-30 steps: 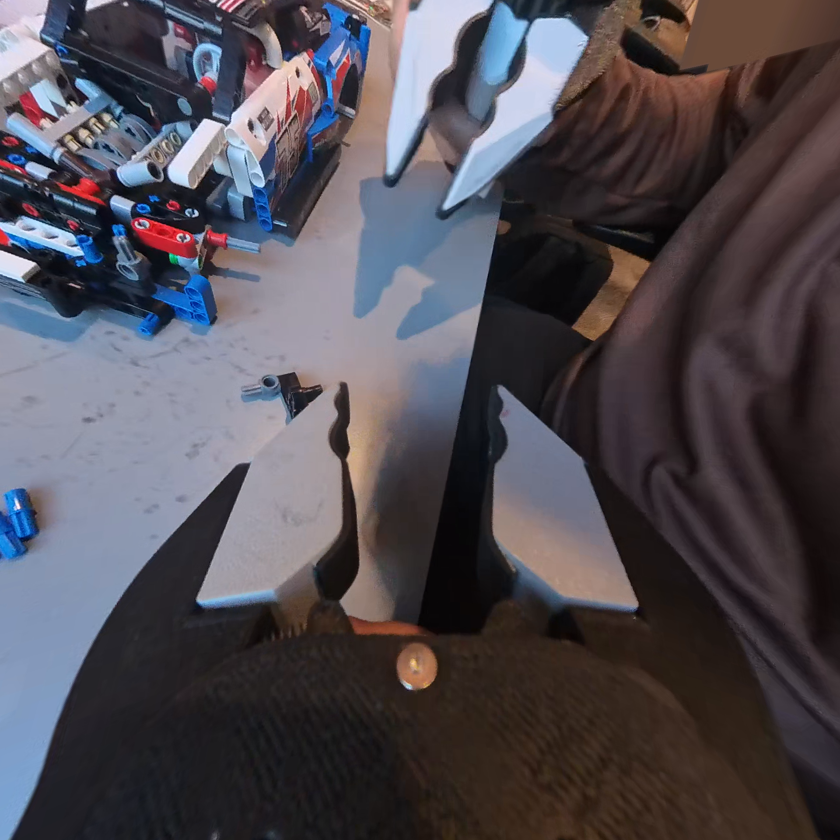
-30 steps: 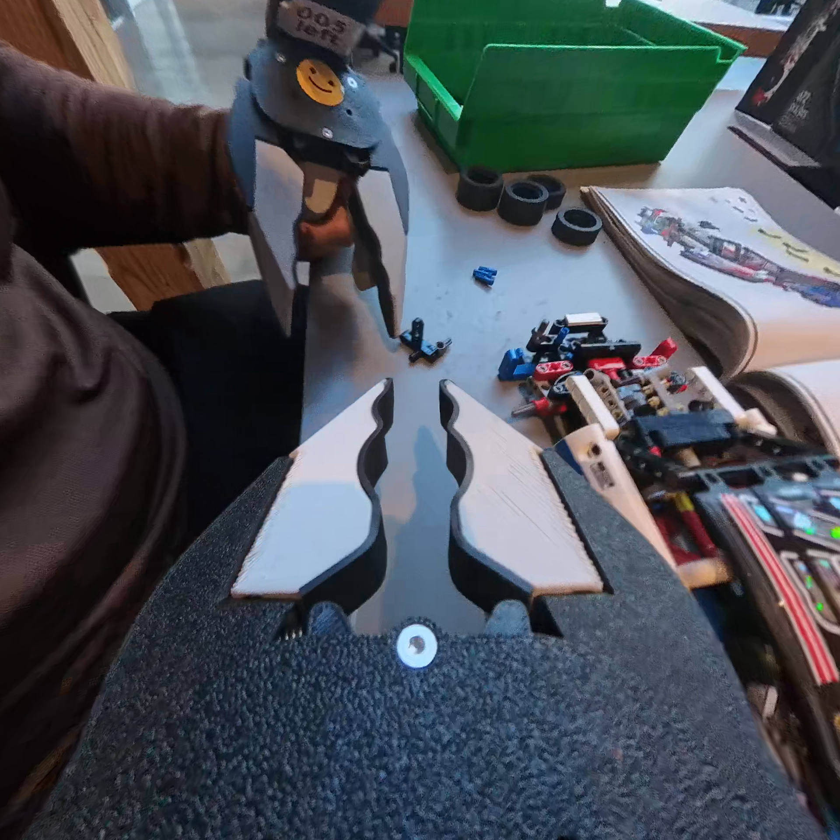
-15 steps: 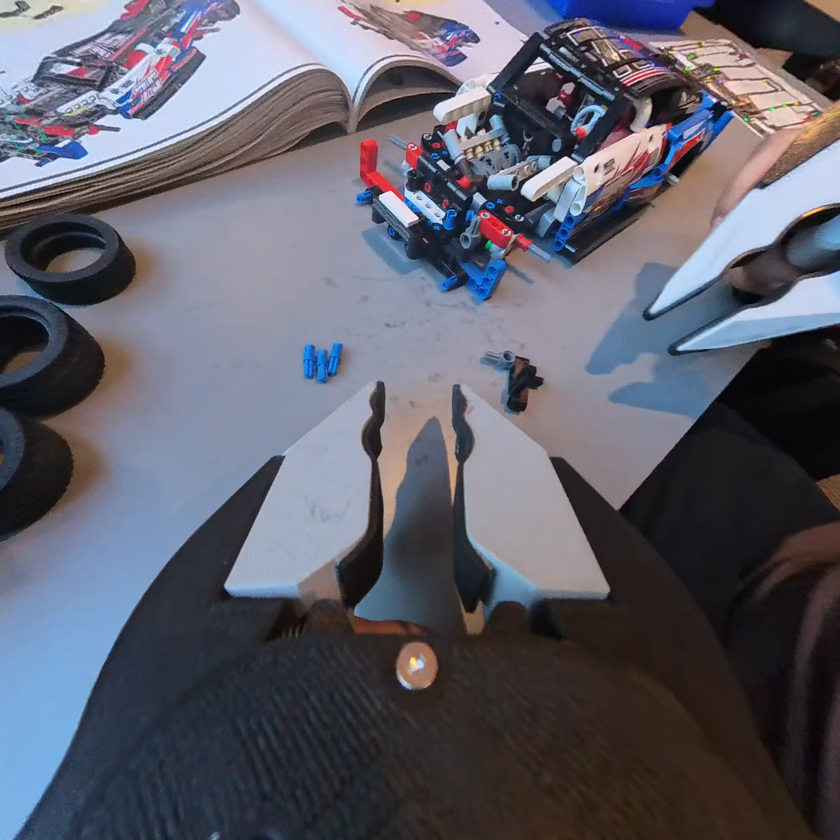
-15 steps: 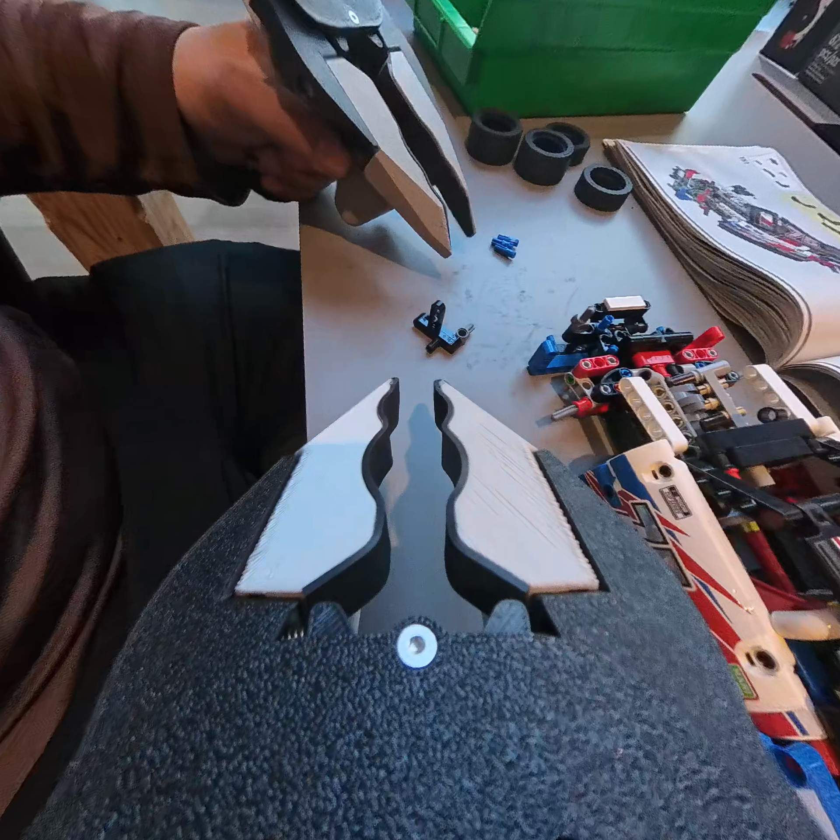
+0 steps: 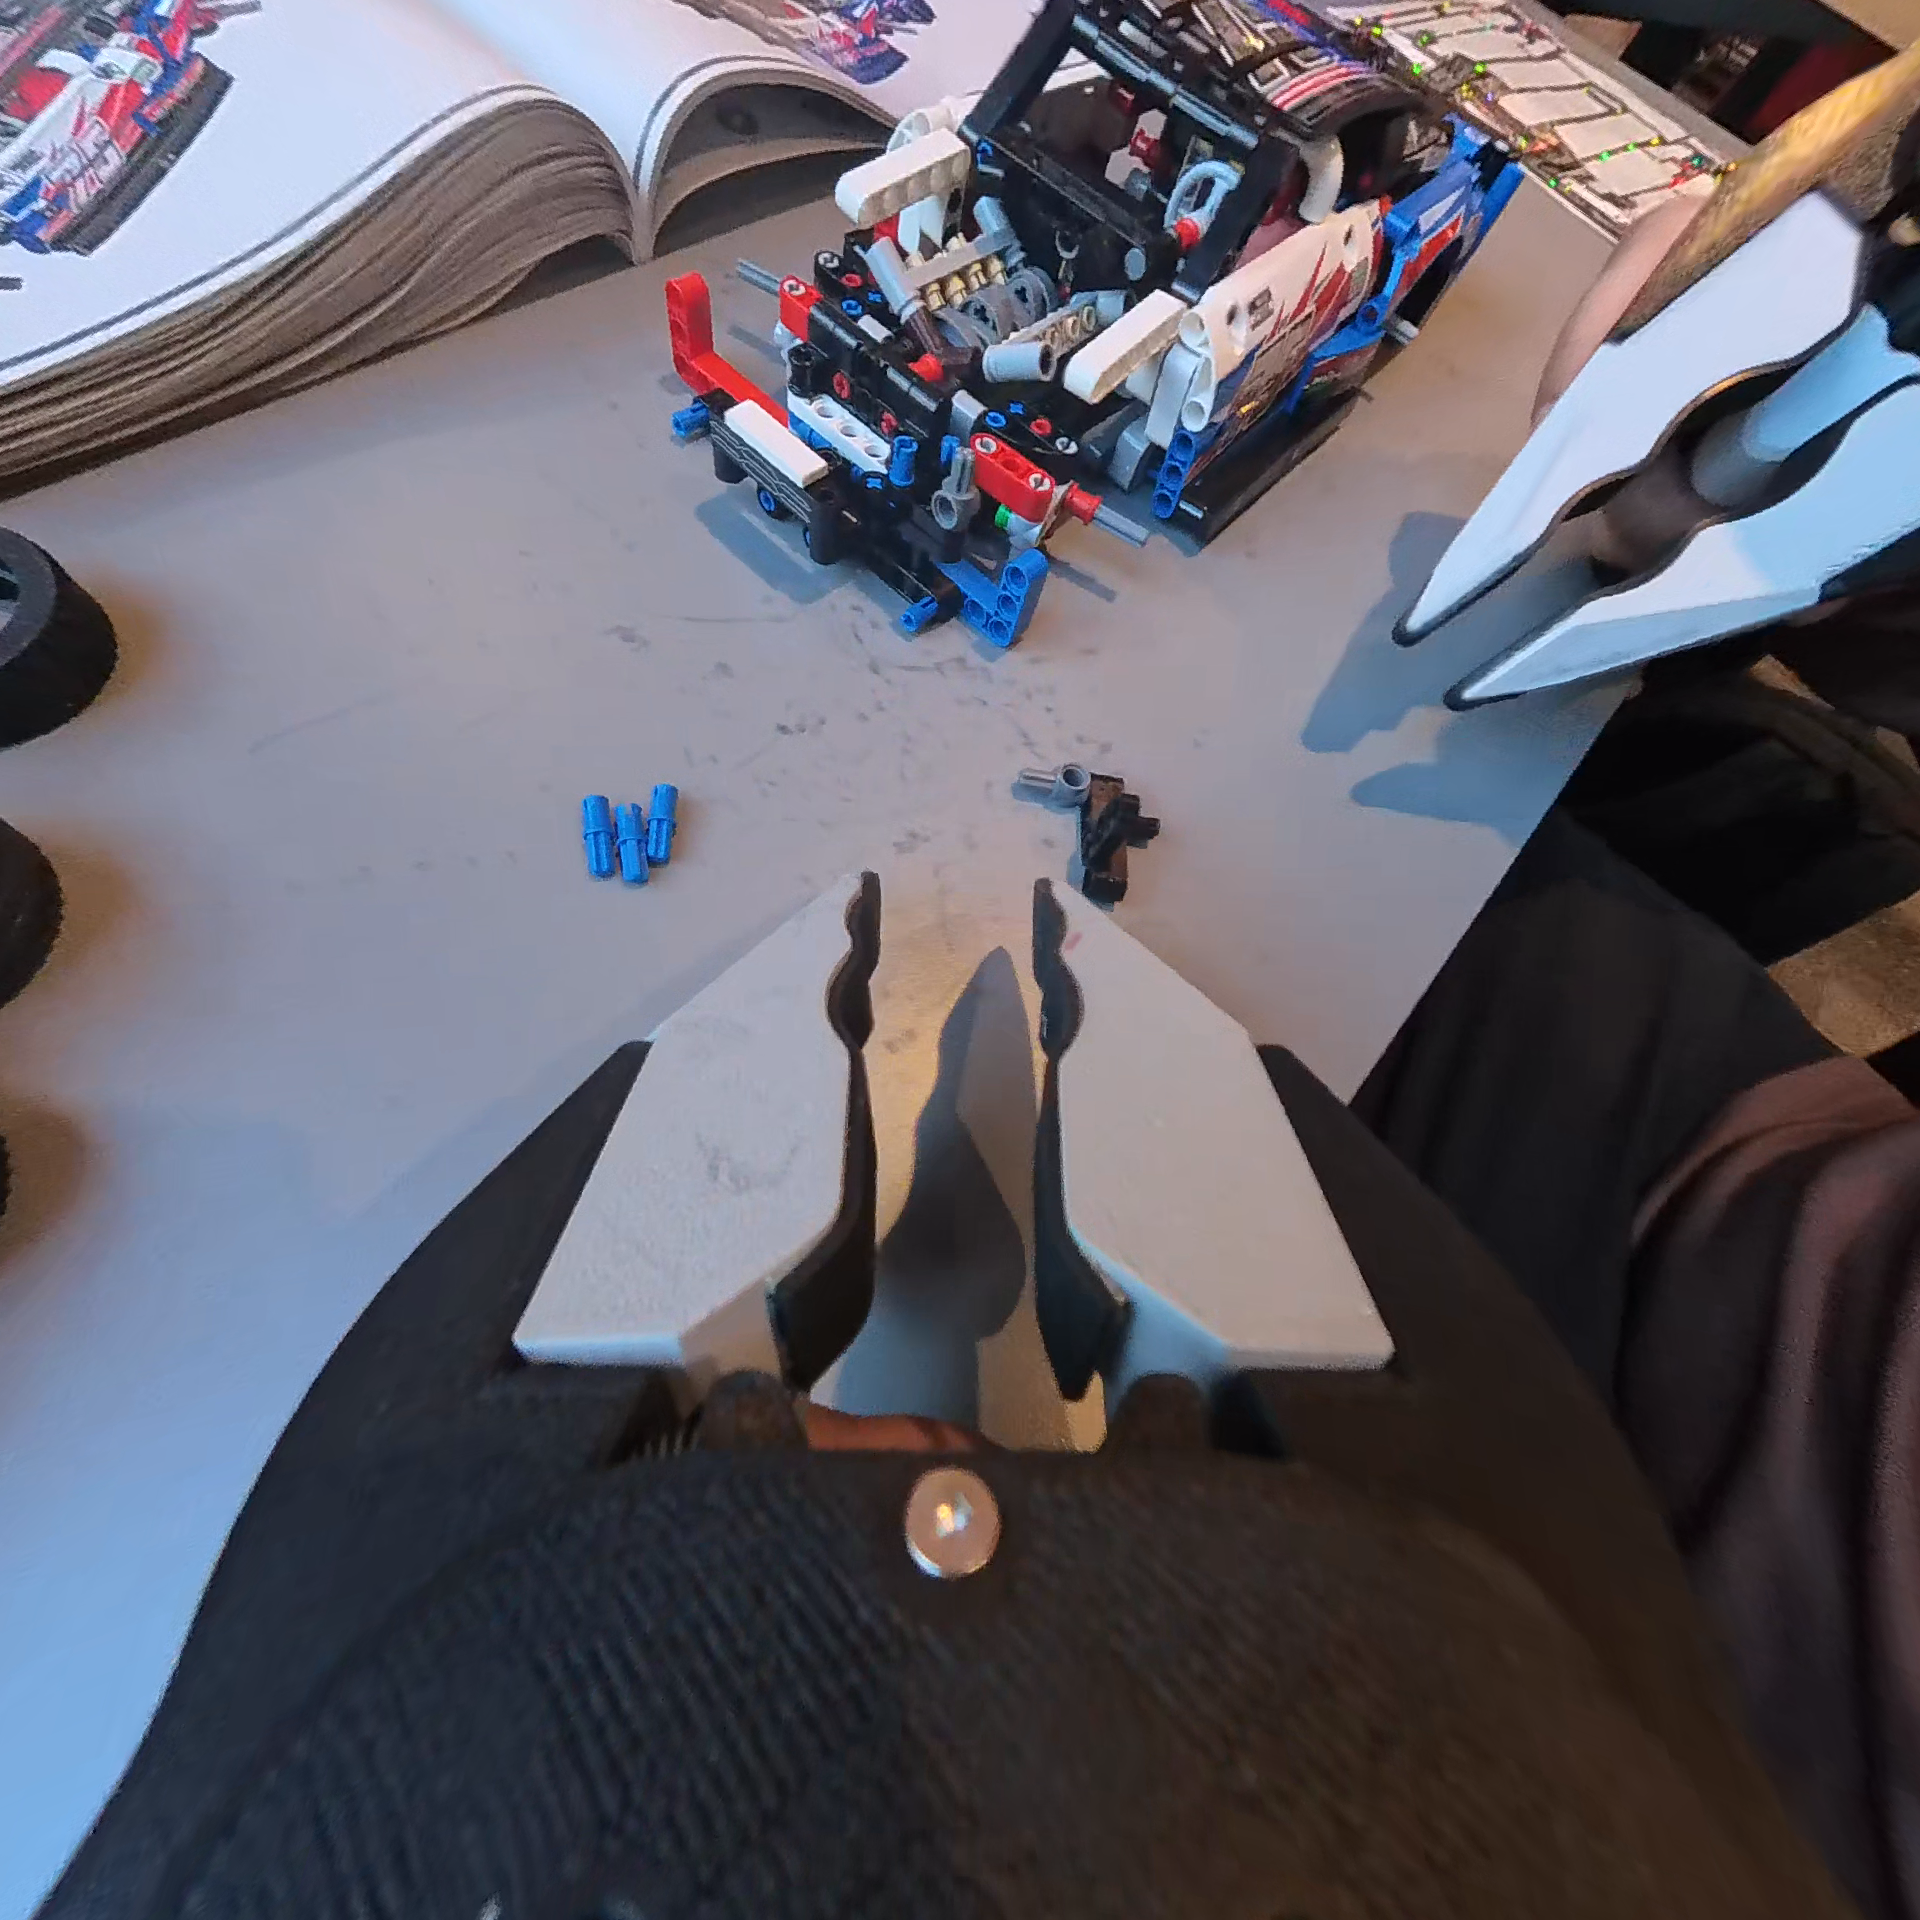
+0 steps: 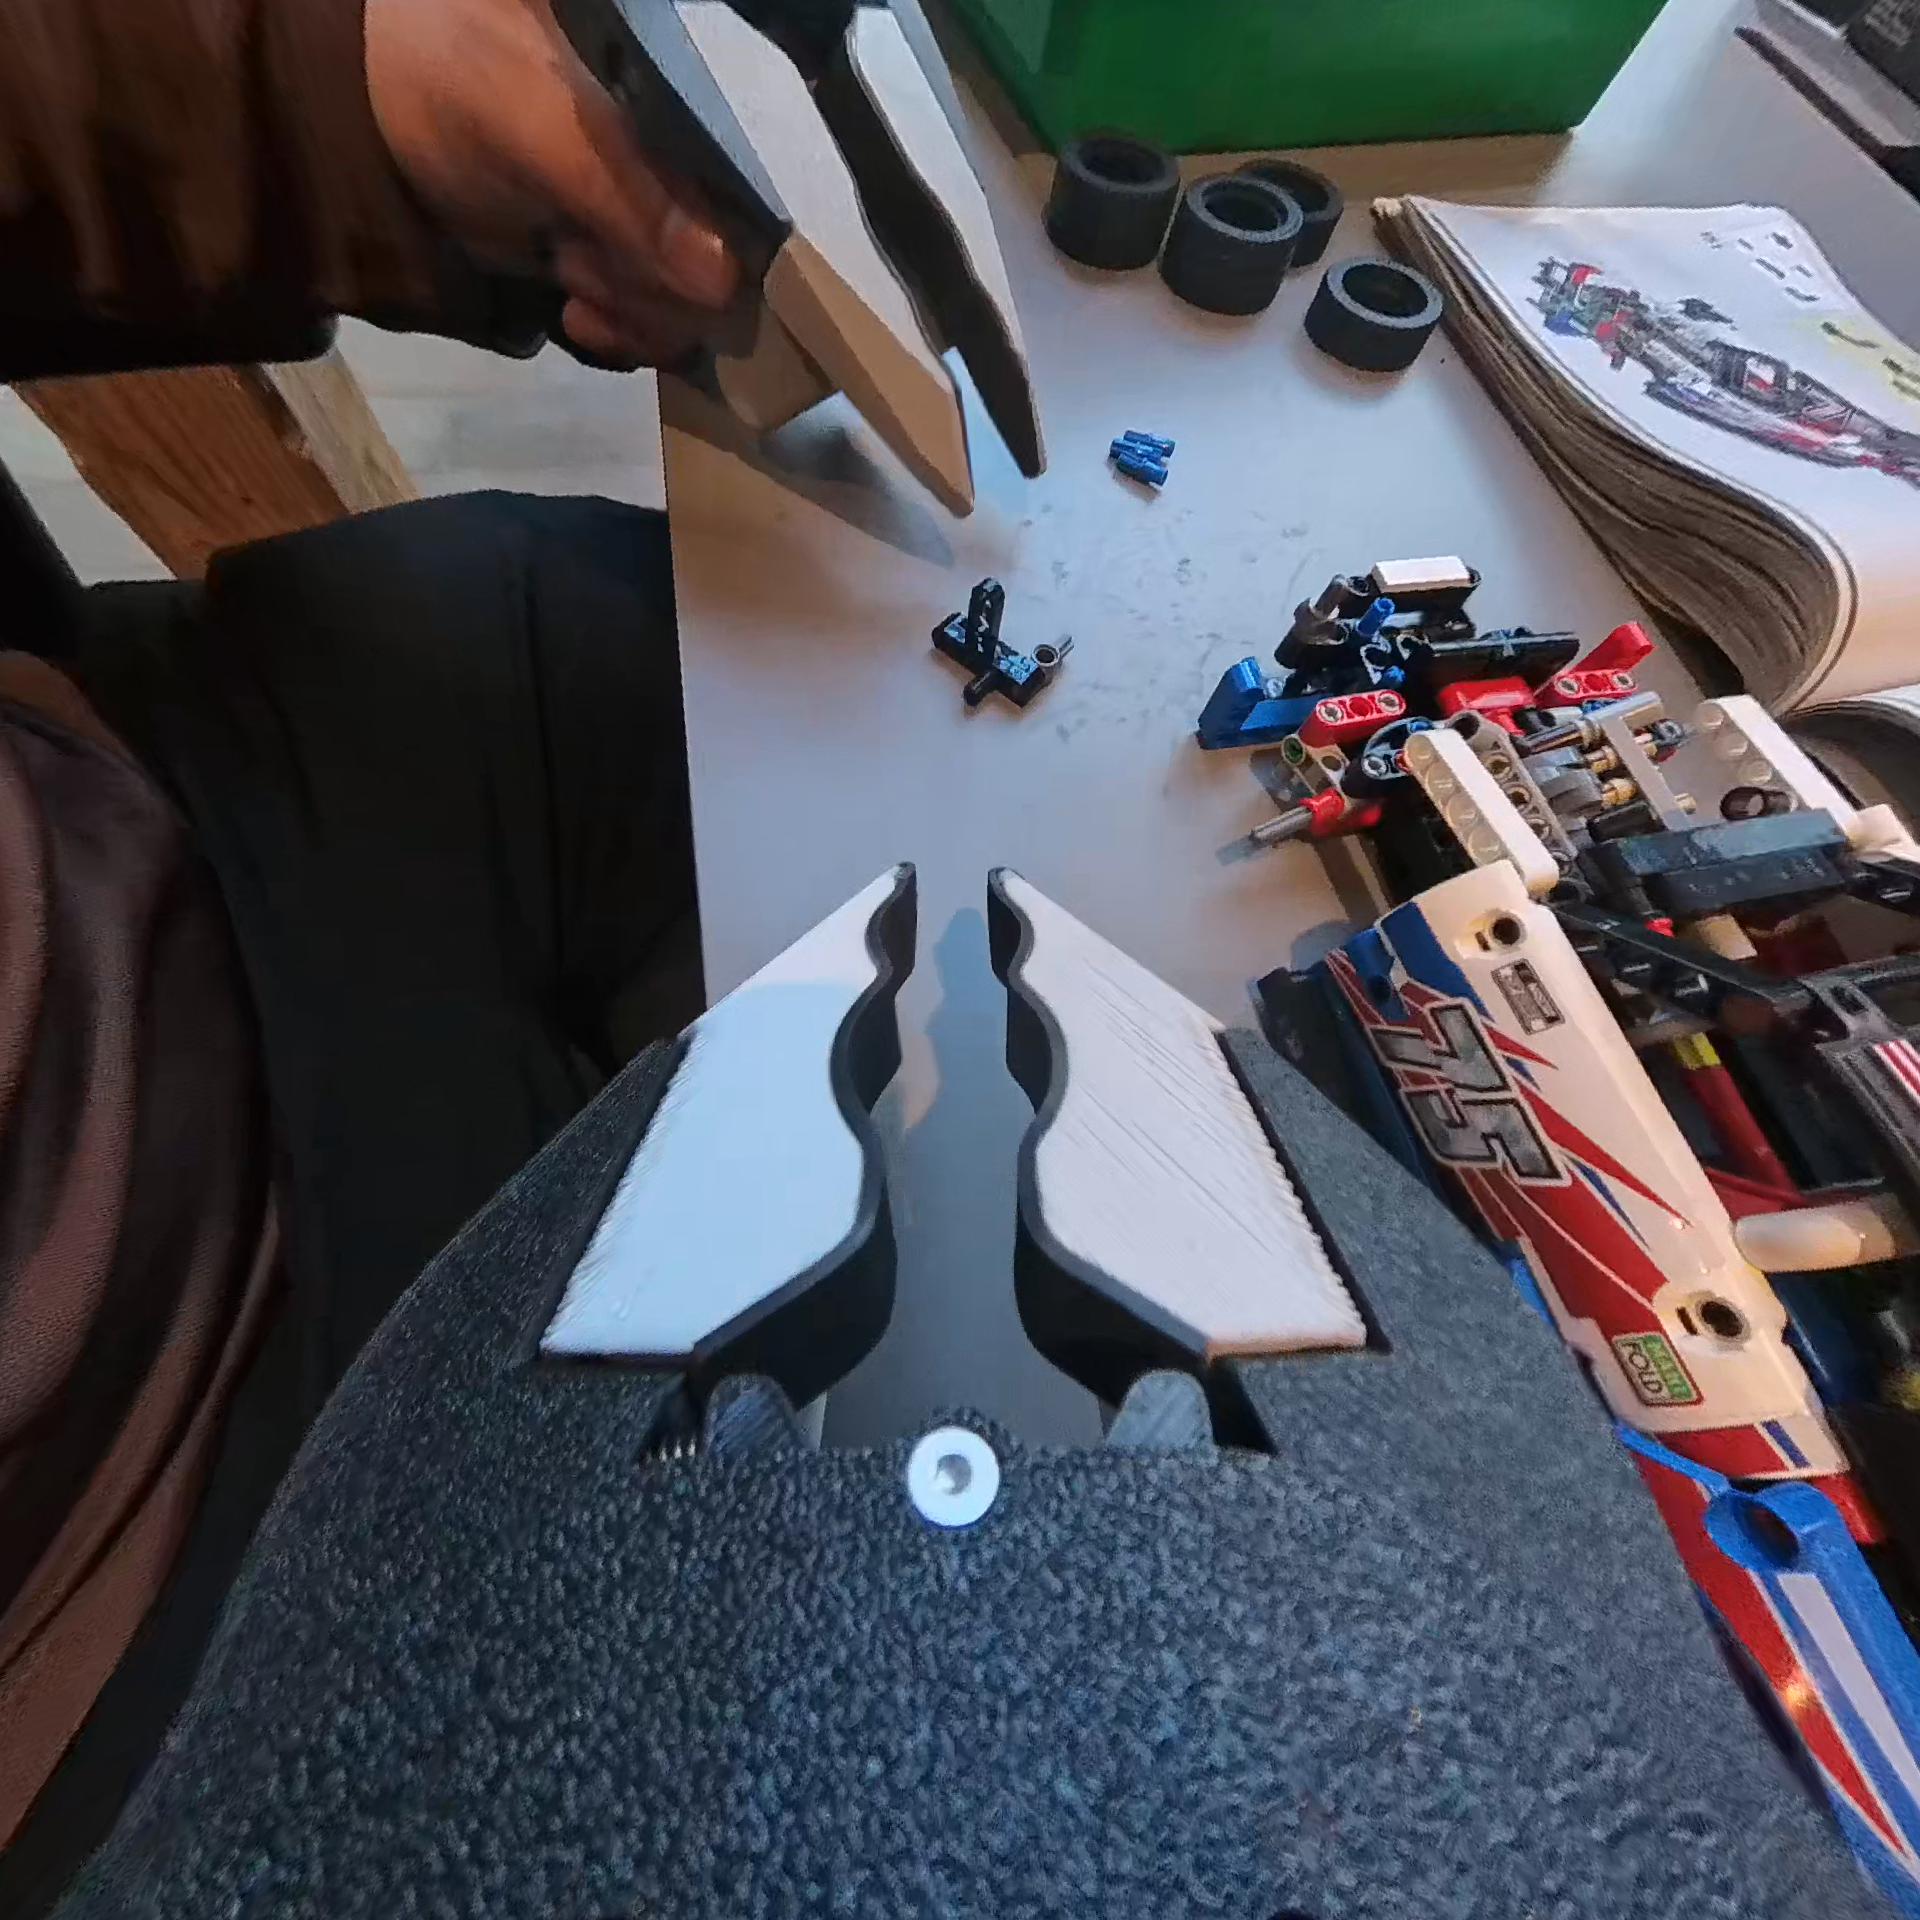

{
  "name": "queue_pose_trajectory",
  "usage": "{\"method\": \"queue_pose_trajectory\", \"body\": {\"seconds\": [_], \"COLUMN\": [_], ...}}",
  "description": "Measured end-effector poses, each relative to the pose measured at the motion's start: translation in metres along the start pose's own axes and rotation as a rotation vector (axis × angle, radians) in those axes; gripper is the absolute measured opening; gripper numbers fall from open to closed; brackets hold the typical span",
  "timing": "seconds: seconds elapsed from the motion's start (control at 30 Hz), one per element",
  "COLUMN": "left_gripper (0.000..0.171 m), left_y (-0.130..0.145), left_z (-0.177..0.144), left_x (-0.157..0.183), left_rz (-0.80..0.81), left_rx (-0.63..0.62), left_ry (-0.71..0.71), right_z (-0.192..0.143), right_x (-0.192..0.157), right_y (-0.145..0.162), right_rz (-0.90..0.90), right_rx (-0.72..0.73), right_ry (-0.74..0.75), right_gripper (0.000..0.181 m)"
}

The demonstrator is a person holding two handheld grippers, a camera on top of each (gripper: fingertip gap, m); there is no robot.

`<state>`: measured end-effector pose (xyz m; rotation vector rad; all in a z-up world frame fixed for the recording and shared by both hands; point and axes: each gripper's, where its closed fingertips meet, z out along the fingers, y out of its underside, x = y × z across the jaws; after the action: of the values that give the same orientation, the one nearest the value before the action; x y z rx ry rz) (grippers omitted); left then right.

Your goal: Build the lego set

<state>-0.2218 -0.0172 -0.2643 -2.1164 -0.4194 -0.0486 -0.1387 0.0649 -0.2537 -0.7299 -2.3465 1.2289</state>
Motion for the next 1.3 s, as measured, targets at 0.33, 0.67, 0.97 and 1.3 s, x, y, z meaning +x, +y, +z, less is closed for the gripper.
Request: {"method": "queue_pose_trajectory", "body": {"seconds": [0.33,0.67,0.97,1.3], "left_gripper": [0.025,0.022,0.021,0.020], "left_y": [-0.001,-0.004,-0.007,-0.012], "left_z": [-0.001,-0.003,-0.004,-0.001], "left_x": [0.003,0.009,0.006,-0.021], "left_rz": [-0.009,0.000,-0.014,-0.020], "left_rx": [0.007,0.035,0.055,-0.078], "left_ry": [0.036,0.082,0.075,-0.083], "right_z": [-0.019,-0.022,-0.014,-0.013], "right_x": [0.008,0.029,0.030,0.025], "right_y": [0.012,-0.002,-0.007,-0.001], "right_rz": [0.064,0.160,0.120,0.080], "right_rx": [0.013,0.121,0.119,0.083], "right_ry": [-0.082,-0.138,-0.157,-0.086], "right_gripper": [0.009,0.006,0.007,0.006]}}
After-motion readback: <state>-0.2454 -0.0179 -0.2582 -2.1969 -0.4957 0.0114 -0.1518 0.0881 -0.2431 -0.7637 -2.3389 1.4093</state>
